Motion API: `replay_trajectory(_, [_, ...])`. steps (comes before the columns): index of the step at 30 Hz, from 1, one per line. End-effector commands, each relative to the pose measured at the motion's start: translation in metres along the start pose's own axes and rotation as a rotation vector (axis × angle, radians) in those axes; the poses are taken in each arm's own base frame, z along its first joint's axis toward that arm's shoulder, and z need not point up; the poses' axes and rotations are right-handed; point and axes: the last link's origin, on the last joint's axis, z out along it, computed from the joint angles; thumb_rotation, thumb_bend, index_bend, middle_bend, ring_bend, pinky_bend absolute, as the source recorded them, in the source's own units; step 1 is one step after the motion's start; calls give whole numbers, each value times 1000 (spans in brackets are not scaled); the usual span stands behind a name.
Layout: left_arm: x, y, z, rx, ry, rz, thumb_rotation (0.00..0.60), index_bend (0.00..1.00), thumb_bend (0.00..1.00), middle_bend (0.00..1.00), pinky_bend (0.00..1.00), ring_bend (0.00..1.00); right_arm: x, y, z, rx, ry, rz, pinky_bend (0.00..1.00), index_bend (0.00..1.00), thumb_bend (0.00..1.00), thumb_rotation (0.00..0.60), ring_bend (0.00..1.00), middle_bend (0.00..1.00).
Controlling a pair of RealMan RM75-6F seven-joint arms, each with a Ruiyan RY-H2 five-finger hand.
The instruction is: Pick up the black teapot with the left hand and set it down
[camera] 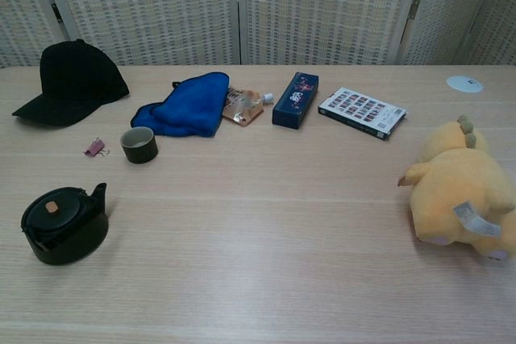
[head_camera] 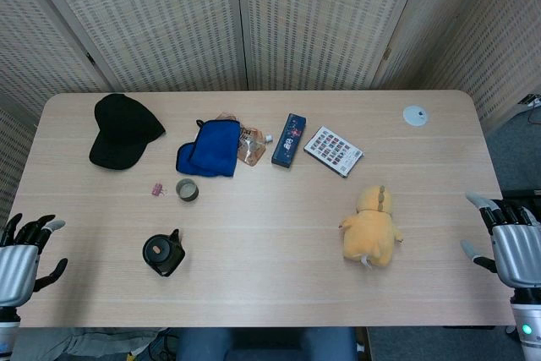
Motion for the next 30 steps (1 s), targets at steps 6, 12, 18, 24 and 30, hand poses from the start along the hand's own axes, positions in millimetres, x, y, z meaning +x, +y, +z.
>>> replay_trajectory(6, [-2, 1, 1, -18, -9, 5, 600, 239, 299, 168, 16, 195, 4, 2, 0, -3, 13, -3, 199, 195, 196, 600, 201, 250])
replay_trajectory(12, [1, 8, 5, -59, -3, -17, 600, 238, 299, 168, 16, 196, 19, 4, 3, -7, 64, -13, 199, 195, 198, 600, 202, 250])
replay_trajectory(18, [4, 23, 14, -148, -23, -66, 600, 239, 299, 168, 16, 195, 28, 7, 5, -20, 90, -21, 199, 195, 202, 600, 201, 250])
replay_trajectory(24, [4, 45, 25, -256, -69, -120, 600, 226, 299, 168, 16, 186, 29, 8, 7, -21, 83, -24, 200, 195, 206, 600, 201, 250])
replay_trajectory(30, [-2, 67, 34, -346, -125, -94, 600, 102, 277, 121, 16, 170, 30, 12, 7, -32, 88, -25, 199, 195, 207, 600, 201, 250])
